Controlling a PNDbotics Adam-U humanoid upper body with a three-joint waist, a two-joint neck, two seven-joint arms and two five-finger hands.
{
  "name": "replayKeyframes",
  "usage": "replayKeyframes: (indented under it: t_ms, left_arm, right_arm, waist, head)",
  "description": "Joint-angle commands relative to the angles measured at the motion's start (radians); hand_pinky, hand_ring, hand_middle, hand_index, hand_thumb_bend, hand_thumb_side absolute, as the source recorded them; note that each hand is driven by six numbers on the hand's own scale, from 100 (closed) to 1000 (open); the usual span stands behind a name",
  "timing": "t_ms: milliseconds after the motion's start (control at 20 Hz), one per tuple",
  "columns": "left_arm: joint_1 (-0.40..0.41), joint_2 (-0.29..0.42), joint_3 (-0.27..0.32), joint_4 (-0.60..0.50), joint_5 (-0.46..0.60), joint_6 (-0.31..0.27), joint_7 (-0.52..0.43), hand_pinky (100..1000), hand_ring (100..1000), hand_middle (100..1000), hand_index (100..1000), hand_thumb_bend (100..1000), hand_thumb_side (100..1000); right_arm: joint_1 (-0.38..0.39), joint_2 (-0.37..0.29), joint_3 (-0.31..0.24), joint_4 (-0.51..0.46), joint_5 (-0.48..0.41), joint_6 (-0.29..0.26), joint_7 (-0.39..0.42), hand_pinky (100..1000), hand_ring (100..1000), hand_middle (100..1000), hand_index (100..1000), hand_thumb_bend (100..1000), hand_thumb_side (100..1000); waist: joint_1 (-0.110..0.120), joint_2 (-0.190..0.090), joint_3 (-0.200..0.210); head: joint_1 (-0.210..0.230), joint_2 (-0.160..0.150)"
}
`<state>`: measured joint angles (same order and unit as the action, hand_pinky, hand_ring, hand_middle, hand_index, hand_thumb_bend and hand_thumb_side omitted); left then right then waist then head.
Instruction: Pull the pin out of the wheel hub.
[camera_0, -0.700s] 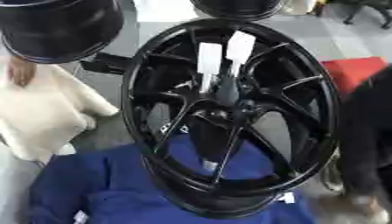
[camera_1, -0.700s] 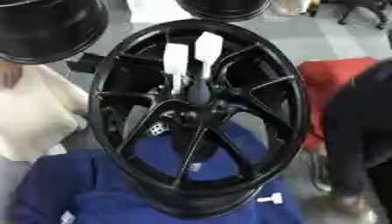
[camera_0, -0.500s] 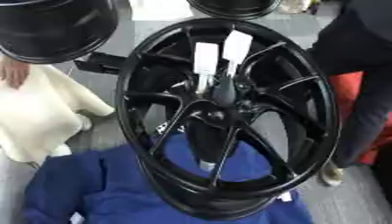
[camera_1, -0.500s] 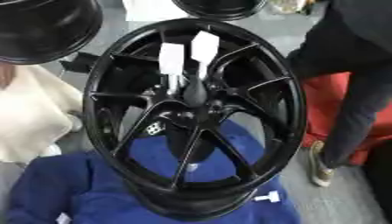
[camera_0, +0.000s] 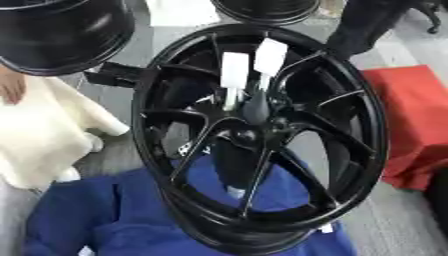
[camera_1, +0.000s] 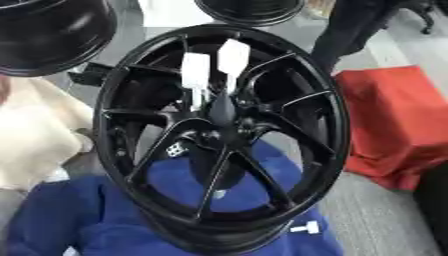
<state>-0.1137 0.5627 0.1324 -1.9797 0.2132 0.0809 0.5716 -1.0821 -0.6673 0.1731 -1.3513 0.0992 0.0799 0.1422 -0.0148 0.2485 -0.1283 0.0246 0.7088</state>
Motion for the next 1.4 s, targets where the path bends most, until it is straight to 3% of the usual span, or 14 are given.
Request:
replayKeyframes:
  t_ms: [50, 300, 600, 900, 1250, 1400]
  left_arm:
    - [-0.004, 0.015, 0.013, -0.02, -0.007, -0.003, 0.003, 833, 824, 807, 871, 615, 638]
    - [-0.006, 0.015, 0.013, -0.02, -0.006, 0.0, 0.003, 829, 820, 804, 867, 615, 631]
    - [-0.008, 0.018, 0.015, -0.02, -0.003, -0.003, -0.002, 829, 818, 803, 864, 613, 626]
    - [-0.017, 0.02, 0.012, -0.02, -0.002, -0.007, -0.01, 828, 816, 803, 863, 610, 622]
    - [-0.019, 0.021, 0.01, -0.02, -0.002, -0.007, -0.016, 828, 814, 803, 863, 606, 619]
    - [-0.021, 0.021, 0.008, -0.02, -0.001, -0.007, -0.018, 828, 814, 803, 863, 605, 618]
  right_arm:
    - [-0.025, -0.059, 0.02, -0.083, 0.07, -0.035, 0.126, 854, 822, 813, 863, 100, 604]
    - [-0.015, -0.123, 0.057, -0.242, 0.198, -0.098, 0.383, 884, 862, 810, 853, 100, 412]
    - [0.001, -0.182, 0.089, -0.414, 0.226, -0.125, 0.562, 892, 878, 812, 851, 121, 282]
    - [-0.004, -0.196, 0.106, -0.513, 0.213, -0.135, 0.634, 894, 882, 814, 852, 160, 210]
    - [-0.027, -0.188, 0.109, -0.532, 0.177, -0.136, 0.646, 893, 879, 814, 856, 190, 100]
    - [-0.031, -0.188, 0.12, -0.548, 0.153, -0.141, 0.665, 893, 881, 818, 857, 205, 100]
  waist:
    - [-0.003, -0.008, -0.001]
    - [-0.016, 0.013, 0.008]
    - [-0.028, 0.04, 0.029]
    - [-0.031, 0.059, 0.038]
    - [-0.033, 0.07, 0.041]
    - [-0.036, 0.074, 0.041]
  head:
    - [0.003, -0.02]
    - [-0.001, -0.039]
    - [-0.008, -0.055]
    - [-0.019, -0.068]
    - [-0.024, -0.075]
    - [-0.027, -0.082]
